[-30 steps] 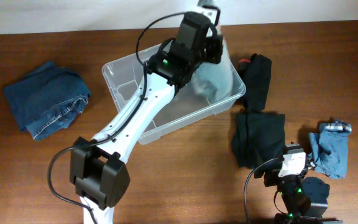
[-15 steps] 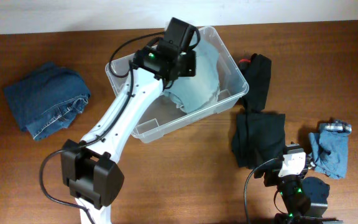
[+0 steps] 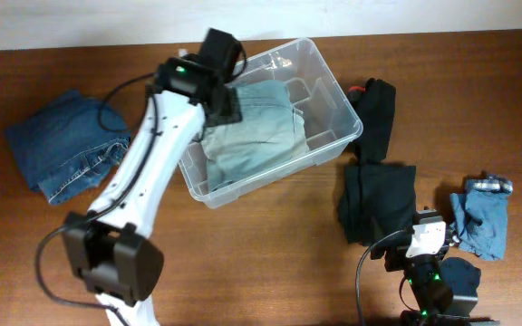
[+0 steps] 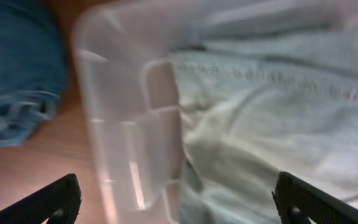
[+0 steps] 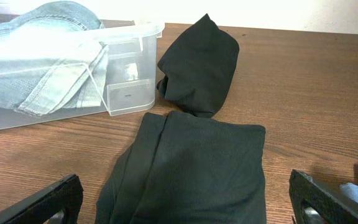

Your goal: Pack container

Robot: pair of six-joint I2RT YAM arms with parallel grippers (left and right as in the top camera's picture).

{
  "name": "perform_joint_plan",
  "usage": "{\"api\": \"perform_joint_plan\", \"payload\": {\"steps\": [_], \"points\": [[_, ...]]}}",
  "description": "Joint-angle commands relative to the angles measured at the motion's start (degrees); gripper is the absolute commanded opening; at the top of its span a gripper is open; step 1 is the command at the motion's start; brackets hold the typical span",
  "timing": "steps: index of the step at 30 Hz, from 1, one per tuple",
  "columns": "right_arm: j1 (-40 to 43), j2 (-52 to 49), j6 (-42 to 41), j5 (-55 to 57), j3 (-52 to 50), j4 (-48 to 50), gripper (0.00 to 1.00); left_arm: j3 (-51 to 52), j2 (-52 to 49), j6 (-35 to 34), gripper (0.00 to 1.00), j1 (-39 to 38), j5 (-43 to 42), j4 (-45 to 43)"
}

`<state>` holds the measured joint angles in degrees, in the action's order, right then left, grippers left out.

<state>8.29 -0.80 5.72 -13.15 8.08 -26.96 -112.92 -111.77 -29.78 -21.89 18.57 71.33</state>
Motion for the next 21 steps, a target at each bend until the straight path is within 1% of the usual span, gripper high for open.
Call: {"api": "perform_joint_plan", "payload": {"steps": [1, 5, 7, 10, 12, 15, 16, 17, 18, 19, 20, 21], "points": [[0.3, 0.4, -0.7, -0.3, -0.3, -0.2, 0.99, -0.5, 7.1, -0.4, 1.00, 2.2, 3.1, -1.4], [0.3, 0.4, -0.7, -0.3, -0.3, -0.2, 0.98, -0.5, 8.8, 1.0, 1.00, 2.2, -0.8, -4.5], [0.3, 0.4, -0.7, -0.3, -0.3, -0.2, 0.98, -0.5, 8.6, 1.2, 1.00, 2.2, -0.8, -4.8], [0.3, 0.4, -0.7, -0.3, -0.3, -0.2, 0.98, -0.5, 8.7, 4.7, 1.00, 2.4, -0.1, -5.2], [0.3, 0.4, -0.7, -0.3, -0.3, -0.2, 0.98, -0.5, 8.7, 5.0, 1.00, 3.7, 1.2, -4.7], [0.3, 0.4, -0.7, -0.3, -0.3, -0.2, 0.98, -0.5, 8.8, 3.4, 1.00, 9.6, 1.4, -2.9], [0.3, 0.4, -0.7, -0.3, -0.3, -0.2, 0.98, -0.5, 8.7, 3.2, 1.00, 12.3, 1.3, -2.3], [0.3, 0.4, -0.7, -0.3, -0.3, -0.2, 0.98, -0.5, 8.4, 3.2, 1.00, 16.6, 1.2, -1.4], [0.3, 0.4, -0.7, -0.3, -0.3, -0.2, 0.99, -0.5, 8.2, 3.3, 1.00, 18.9, 0.9, -1.0], [0.3, 0.4, -0.7, -0.3, -0.3, -0.2, 0.99, -0.5, 7.9, 3.3, 1.00, 21.5, 0.0, -0.3], [0.3, 0.4, -0.7, -0.3, -0.3, -0.2, 0.99, -0.5, 7.3, 3.3, 1.00, 26.2, -2.2, 1.3], [0.3, 0.4, -0.7, -0.3, -0.3, -0.2, 0.99, -0.5, 6.8, 3.3, 1.00, 28.5, -3.5, 2.1]]}}
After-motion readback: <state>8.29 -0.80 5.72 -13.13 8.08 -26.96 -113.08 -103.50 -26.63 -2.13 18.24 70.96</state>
